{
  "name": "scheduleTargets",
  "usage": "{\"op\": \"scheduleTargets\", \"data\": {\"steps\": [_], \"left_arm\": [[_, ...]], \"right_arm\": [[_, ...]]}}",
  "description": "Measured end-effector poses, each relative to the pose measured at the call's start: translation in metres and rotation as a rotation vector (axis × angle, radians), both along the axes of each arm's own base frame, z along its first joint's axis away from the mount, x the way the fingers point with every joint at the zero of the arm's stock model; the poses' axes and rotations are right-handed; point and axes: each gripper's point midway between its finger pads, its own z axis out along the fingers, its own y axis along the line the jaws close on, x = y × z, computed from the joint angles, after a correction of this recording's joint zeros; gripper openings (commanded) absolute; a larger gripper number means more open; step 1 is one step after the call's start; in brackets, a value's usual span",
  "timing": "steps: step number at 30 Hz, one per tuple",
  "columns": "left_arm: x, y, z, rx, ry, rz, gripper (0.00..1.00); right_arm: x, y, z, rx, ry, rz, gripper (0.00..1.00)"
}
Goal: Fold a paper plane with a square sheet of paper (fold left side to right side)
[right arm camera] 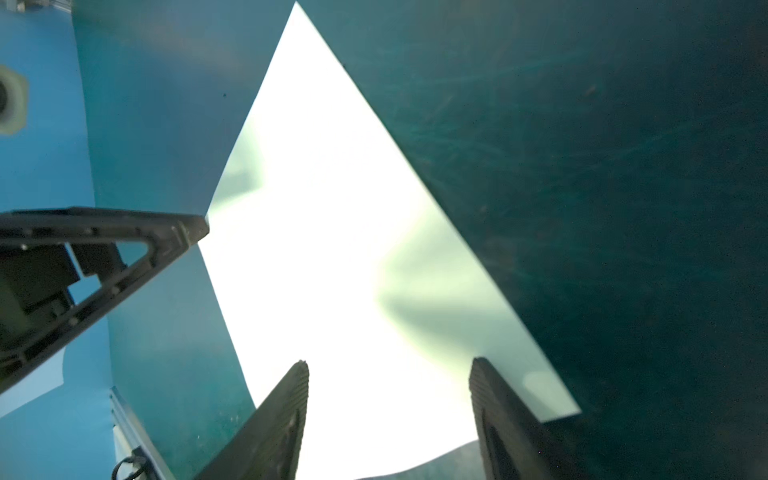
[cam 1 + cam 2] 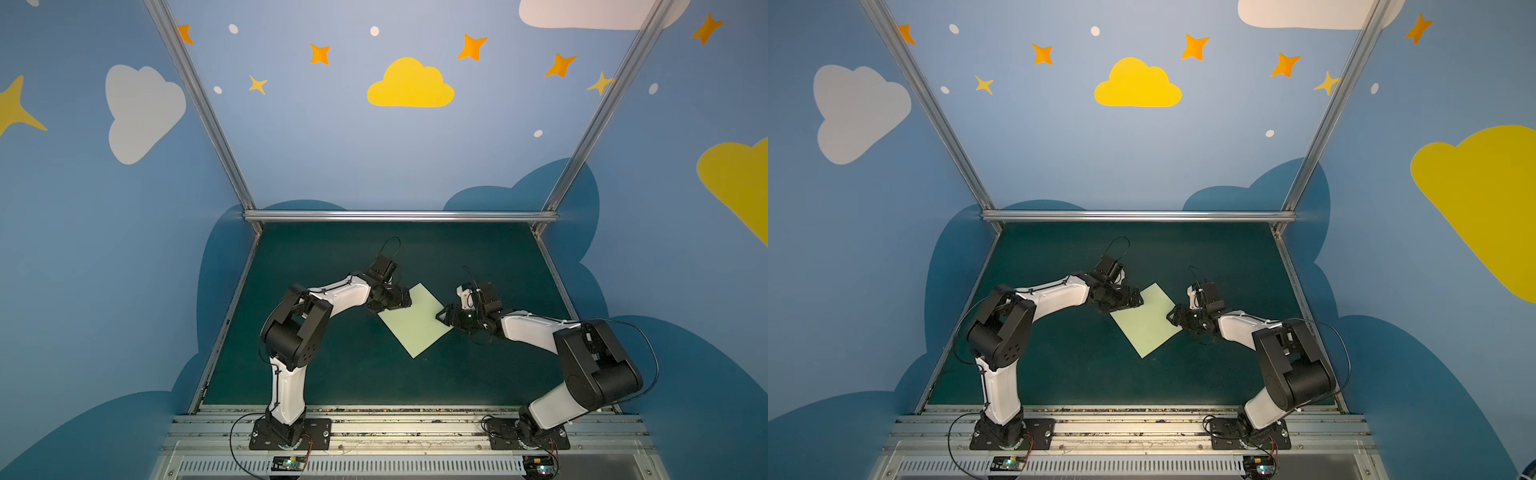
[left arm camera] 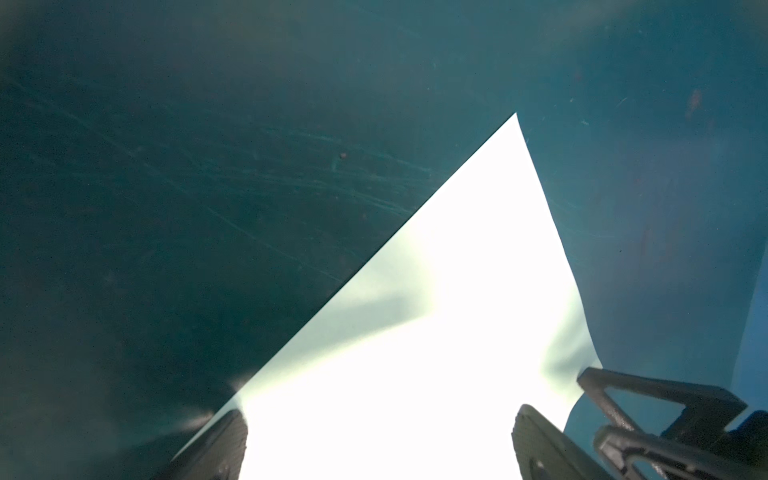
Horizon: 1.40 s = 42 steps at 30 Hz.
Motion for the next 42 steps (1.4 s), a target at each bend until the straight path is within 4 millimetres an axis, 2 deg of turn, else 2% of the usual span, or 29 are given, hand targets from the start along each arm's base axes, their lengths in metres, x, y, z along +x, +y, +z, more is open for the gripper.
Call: {"op": "scheduleTargets", "data": {"steps": [3, 7, 11, 16, 21, 27, 34, 42], "left_arm": [[0.000, 0.000, 0.000, 0.001, -0.001, -0.002, 1.00], [0.000, 0.000, 0.000, 0.003, -0.003, -0.008, 1.00], [-0.001, -0.001, 0.000, 0.005, -0.005, -0.014, 1.00], [-0.001, -0.001, 0.000, 0.008, -0.001, -0.016, 1.00], [-0.001, -0.001, 0.000, 0.009, 0.000, -0.018, 1.00], [-0.001, -0.001, 0.000, 0.009, 0.000, -0.018, 1.00], [-0.001, -0.001, 0.000, 0.010, 0.001, -0.019, 1.00], [-0.001, -0.001, -0.001, 0.010, 0.001, -0.022, 1.00]], "right_arm": [[-0.003, -0.001, 0.001, -0.005, 0.002, -0.007, 0.70], [-0.018, -0.021, 0.005, -0.068, 0.011, -0.044, 0.74], [-0.020, -0.046, 0.008, -0.123, 0.008, -0.103, 0.75], [-0.020, -0.058, -0.002, -0.160, 0.033, -0.119, 0.71], [-0.011, -0.051, -0.004, -0.148, 0.019, -0.102, 0.63], [0.002, -0.028, -0.005, -0.121, -0.016, -0.063, 0.58], [0.010, -0.002, -0.003, -0.042, -0.040, -0.048, 0.58], [0.014, 0.013, -0.001, 0.049, -0.042, -0.055, 0.58]]}}
